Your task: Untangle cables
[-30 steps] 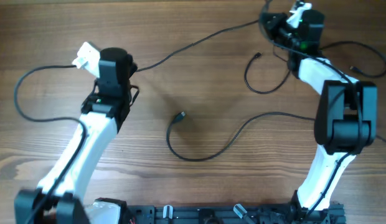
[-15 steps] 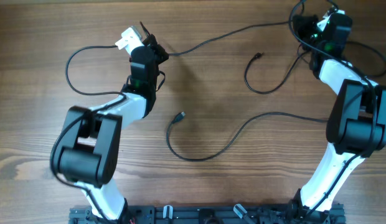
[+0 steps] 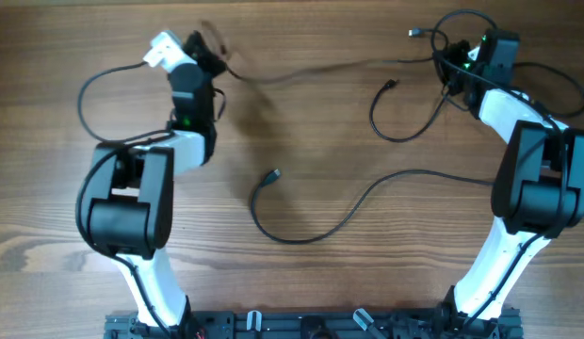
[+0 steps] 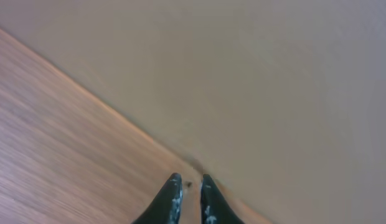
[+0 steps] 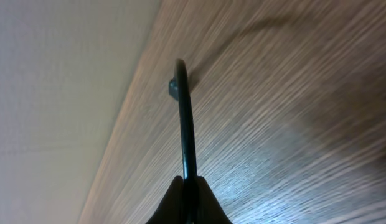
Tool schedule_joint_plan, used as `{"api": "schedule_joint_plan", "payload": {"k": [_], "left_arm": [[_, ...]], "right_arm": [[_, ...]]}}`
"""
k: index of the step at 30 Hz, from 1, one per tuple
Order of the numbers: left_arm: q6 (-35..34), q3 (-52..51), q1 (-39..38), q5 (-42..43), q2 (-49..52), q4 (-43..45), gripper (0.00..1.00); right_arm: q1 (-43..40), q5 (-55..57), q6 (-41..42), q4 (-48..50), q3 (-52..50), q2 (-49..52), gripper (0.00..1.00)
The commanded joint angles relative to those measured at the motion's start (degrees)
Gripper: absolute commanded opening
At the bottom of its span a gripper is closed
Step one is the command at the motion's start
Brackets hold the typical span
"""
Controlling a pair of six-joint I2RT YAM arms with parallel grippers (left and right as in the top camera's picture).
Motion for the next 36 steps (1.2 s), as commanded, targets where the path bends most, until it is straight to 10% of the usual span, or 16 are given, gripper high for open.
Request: {"api": "schedule_joint_plan", "payload": {"k": [1, 6, 10, 16, 20, 36], "left_arm": [[1.29, 1.57, 1.97, -1.77, 3.08, -0.52, 0.24], [1.31, 1.60, 1.92, -1.53, 4.39, -0.81, 0.33], [1.29, 1.60, 1.92, -1.51, 4.39, -0.81, 0.33], [1.31, 1.60, 1.92, 0.70, 4.26, -0.79, 0.40], [1.75, 1.60, 1.92, 5.77, 1.14, -2.54, 1.00], [9.27, 1.60, 1.66, 6.19, -39.39, -68.48, 1.00]], "right_arm": [[-0.79, 0.83, -0.33, -0.09, 0.20, -1.66, 0.05], [-0.79, 0.37, -0.39, -0.09, 0.20, -1.66, 0.17], [-0.79, 0.42, -0.39, -0.85, 0.20, -1.66, 1.00], [-0.79, -2.51, -4.81, 0.87, 0.20, -1.68, 1.00], [-0.79, -4.81, -7.69, 1.90, 0.20, -3.74, 1.00], [0.00, -5.01, -35.65, -26.99, 0.20, -33.62, 1.00]]}}
